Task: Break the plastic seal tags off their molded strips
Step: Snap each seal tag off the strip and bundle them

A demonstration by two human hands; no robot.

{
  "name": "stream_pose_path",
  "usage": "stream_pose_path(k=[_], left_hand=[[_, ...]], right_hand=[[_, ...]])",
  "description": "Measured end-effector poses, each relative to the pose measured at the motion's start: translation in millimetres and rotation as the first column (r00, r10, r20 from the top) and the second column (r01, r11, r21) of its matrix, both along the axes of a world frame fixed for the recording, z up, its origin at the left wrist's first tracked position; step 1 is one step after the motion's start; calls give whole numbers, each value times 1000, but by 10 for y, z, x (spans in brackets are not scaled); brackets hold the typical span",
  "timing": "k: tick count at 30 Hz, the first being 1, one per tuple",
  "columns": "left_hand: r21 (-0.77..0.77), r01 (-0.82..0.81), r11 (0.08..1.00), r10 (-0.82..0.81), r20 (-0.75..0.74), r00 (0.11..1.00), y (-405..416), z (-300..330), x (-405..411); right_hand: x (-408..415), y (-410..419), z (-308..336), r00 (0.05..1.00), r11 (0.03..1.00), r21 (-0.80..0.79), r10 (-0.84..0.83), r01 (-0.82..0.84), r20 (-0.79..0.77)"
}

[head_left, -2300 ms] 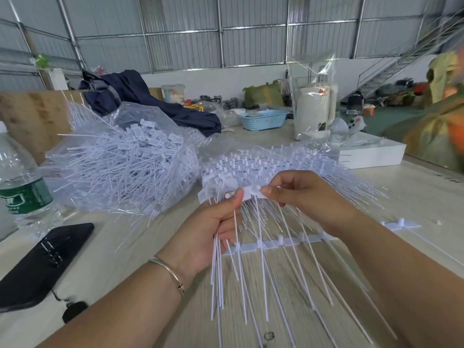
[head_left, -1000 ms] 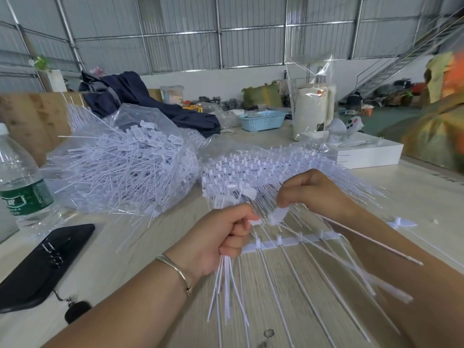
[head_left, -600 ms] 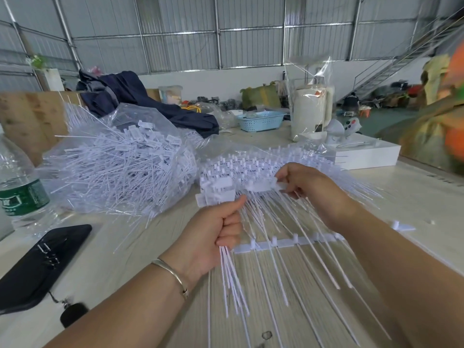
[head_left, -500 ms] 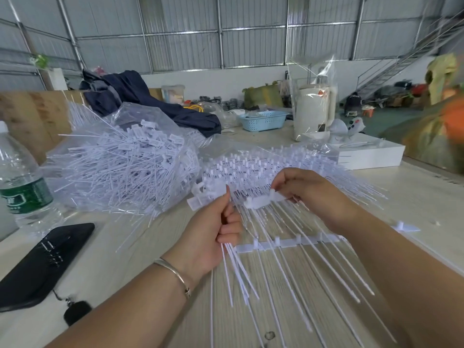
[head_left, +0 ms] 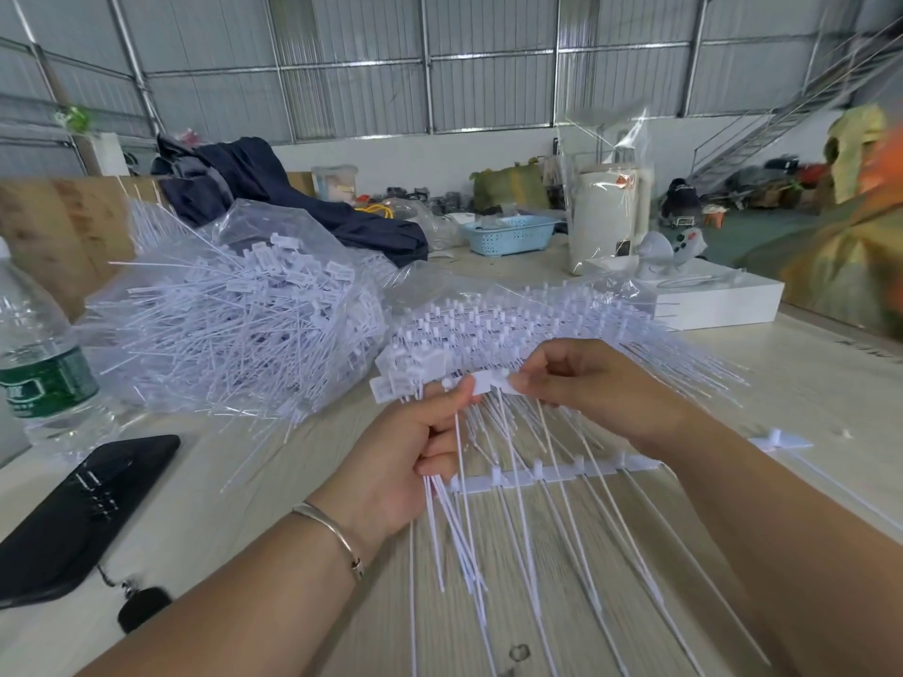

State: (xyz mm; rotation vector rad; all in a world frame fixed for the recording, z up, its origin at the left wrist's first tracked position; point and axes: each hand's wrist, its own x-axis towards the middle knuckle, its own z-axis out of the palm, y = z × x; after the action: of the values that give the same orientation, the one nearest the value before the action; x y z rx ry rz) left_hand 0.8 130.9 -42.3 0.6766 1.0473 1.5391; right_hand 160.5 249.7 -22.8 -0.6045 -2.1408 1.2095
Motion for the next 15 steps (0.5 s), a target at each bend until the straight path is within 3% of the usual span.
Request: stream_pose_path(k=[5, 11, 15], left_hand=[[68, 123, 990, -130, 111, 985, -27, 16, -4], [90, 314, 945, -320, 66, 945, -54, 13, 8], [66, 359, 931, -363, 73, 929, -34, -13, 24]], right_hand=[[17, -16, 11, 999, 999, -46, 21, -20, 27], [-67, -112, -3, 976, 961, -171, 212, -218, -50], [-93, -143, -40, 969, 955, -173, 231, -242, -83]])
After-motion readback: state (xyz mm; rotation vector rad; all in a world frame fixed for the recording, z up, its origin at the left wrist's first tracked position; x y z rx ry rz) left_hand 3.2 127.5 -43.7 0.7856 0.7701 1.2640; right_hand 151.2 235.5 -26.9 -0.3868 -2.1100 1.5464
